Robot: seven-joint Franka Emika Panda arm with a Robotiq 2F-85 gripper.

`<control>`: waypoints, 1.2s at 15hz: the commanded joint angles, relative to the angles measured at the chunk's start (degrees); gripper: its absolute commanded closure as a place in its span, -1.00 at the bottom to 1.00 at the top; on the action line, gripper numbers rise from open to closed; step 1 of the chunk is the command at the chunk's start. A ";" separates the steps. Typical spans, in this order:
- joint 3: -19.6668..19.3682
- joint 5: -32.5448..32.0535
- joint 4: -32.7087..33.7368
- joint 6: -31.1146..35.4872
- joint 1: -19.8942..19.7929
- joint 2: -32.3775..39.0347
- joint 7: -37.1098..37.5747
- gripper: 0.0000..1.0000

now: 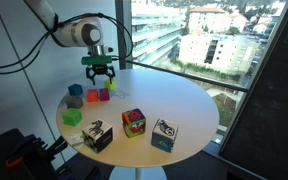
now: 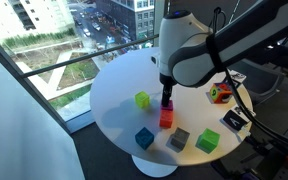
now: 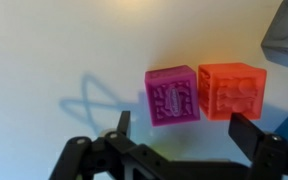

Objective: Put the pink block on the table then place the grey block on top of the pink block and orange block

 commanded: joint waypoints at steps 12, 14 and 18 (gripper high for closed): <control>1.06 6.27 -9.65 -1.64 -0.77 -9.96 8.81 -1.00; 1.28 7.34 -11.22 -0.62 -0.96 -10.85 9.01 -1.00; 1.03 6.53 -10.29 -0.44 -0.50 -9.31 8.94 -1.00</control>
